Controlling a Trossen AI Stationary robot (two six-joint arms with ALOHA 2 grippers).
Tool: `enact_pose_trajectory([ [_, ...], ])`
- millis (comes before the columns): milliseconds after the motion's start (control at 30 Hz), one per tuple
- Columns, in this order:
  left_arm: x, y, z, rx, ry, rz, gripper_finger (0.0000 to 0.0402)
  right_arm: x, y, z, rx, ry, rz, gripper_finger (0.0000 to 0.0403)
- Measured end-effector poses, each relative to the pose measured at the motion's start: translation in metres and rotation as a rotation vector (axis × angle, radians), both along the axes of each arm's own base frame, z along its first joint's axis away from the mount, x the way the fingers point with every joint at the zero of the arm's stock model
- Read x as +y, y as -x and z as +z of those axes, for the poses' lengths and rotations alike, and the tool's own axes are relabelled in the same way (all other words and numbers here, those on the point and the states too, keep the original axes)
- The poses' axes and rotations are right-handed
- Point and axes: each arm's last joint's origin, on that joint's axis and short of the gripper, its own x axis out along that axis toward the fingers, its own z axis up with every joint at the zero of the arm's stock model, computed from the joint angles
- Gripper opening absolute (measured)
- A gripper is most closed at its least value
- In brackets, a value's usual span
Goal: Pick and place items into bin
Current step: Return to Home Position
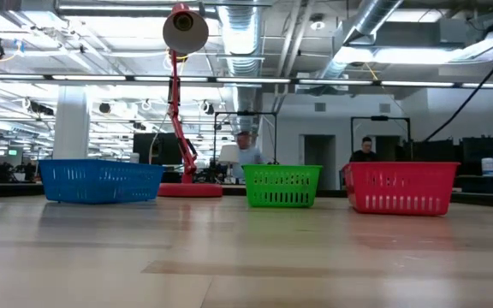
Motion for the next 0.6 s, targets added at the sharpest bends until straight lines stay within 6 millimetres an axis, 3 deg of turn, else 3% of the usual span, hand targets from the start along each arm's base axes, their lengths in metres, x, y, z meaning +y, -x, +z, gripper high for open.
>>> enact_pose_trajectory([
  [100,-0.003,0.035,-0.012,-0.029,0.058,-0.021,0.0091,-0.006,0.01,-0.018,-0.003,0.039,0.003,0.0],
  [233,-0.011,0.065,-0.057,-0.134,0.088,-0.066,0.0087,-0.01,0.023,-0.068,-0.071,-0.012,0.032,0.0],
  [433,-0.025,0.076,-0.156,-0.395,0.126,-0.35,0.0087,0.003,0.023,-0.139,-0.352,-0.199,0.251,0.0],
  [600,-0.028,0.075,-0.224,-0.651,0.06,-0.421,0.0087,0.007,0.024,-0.162,-0.583,-0.181,0.455,0.0],
])
